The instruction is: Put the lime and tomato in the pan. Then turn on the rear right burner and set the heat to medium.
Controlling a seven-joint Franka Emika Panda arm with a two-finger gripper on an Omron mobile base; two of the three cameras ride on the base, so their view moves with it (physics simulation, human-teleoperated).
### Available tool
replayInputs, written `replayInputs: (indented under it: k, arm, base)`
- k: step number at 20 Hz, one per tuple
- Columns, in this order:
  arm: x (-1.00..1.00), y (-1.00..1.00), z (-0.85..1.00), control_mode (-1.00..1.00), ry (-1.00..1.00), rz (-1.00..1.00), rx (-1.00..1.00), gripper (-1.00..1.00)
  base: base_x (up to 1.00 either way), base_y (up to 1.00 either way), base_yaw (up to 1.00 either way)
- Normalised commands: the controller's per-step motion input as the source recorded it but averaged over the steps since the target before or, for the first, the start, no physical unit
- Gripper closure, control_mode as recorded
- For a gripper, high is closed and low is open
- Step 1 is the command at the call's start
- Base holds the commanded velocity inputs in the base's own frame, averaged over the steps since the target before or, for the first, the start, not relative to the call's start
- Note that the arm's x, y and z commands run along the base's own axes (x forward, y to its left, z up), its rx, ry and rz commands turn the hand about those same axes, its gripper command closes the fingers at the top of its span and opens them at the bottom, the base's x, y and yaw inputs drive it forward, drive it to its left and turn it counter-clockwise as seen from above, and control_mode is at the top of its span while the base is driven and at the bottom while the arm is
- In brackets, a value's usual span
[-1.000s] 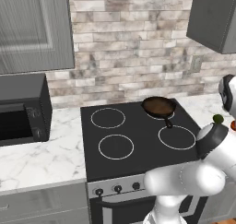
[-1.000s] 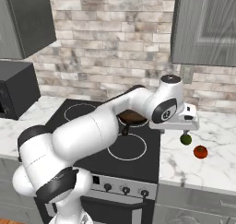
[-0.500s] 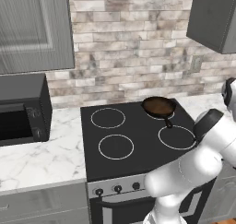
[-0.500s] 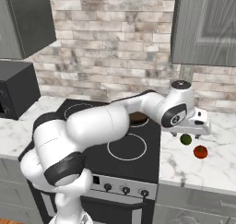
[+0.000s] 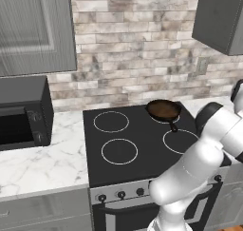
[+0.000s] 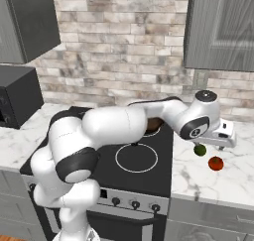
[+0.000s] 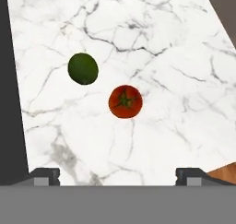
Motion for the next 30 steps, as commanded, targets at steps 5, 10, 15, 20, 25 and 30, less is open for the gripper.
replayInputs:
  k: [5, 10, 15, 20, 25, 30]
  arm:
    - [0.15, -0.09, 0.00, -1.00, -0.04, 0.05, 0.03, -1.00]
    - [0.00, -0.11, -0.03, -1.00, 0.00, 0.13, 0.02, -1.00]
    - [0.00, -0.01, -0.20, -1.00, 0.00, 0.12, 0.00, -1.00]
    - [0.11, 0.00, -0.41, -1.00, 0.00, 0.11, 0.00, -1.00]
    - [0.34, 0.00, -0.42, -1.00, 0.04, 0.04, 0.00, -1.00]
    - [0.31, 0.00, -0.03, -1.00, 0.03, 0.00, 0.00, -1.00]
  base:
    - [0.00, 0.00, 0.00]
    - [0.00, 0.00, 0.00]
    - [0.00, 0.00, 0.00]
    - [0.00, 0.00, 0.00]
    - [0.00, 0.00, 0.00]
    - [0.00, 0.00, 0.00]
